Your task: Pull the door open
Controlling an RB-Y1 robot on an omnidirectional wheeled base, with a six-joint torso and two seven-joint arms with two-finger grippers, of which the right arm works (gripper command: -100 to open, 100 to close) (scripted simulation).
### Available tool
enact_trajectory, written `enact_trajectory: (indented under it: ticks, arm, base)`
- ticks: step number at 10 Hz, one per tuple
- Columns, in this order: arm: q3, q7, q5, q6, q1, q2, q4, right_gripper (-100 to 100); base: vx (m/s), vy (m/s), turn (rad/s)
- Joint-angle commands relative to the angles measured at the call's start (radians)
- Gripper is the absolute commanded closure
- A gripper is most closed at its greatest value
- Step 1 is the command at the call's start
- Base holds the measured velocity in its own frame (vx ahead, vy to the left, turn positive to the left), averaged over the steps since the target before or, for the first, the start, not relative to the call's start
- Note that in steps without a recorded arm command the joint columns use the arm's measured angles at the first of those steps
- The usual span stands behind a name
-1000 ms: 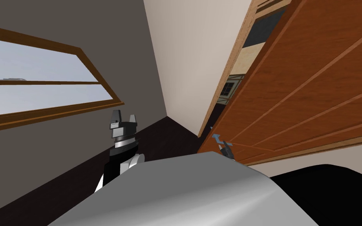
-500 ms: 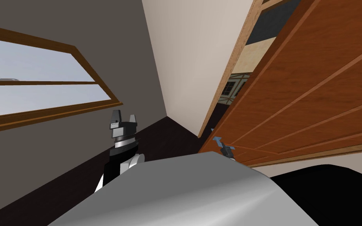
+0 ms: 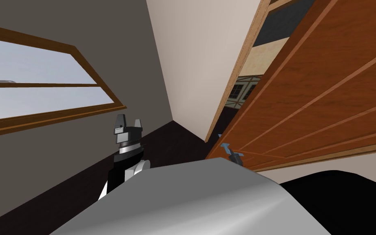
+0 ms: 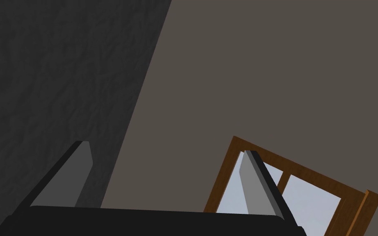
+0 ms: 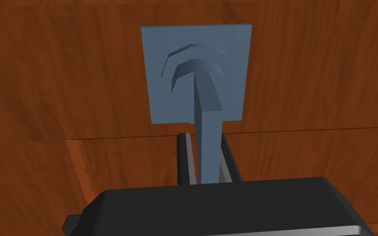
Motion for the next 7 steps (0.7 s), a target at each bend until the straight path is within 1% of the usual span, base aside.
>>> enact_trajectory:
  ticks: [1,3,6,7]
  arm:
    - [0.011,-0.006,0.008,-0.03,-0.009,-0.001,0.038,100]
    - [0.033,-0.011,0.025,-0.064,0.015,-0.004,0.029,100]
    - [0.069,-0.017,0.05,-0.118,0.053,-0.009,0.015,100]
    - [0.09,-0.021,0.065,-0.15,0.075,-0.012,0.007,100]
  base:
    - [-0.078,-0.03,-0.014]
    - [-0.075,-0.023,-0.035]
    - [-0.094,-0.046,-0.051]
    - [-0.103,-0.066,-0.091]
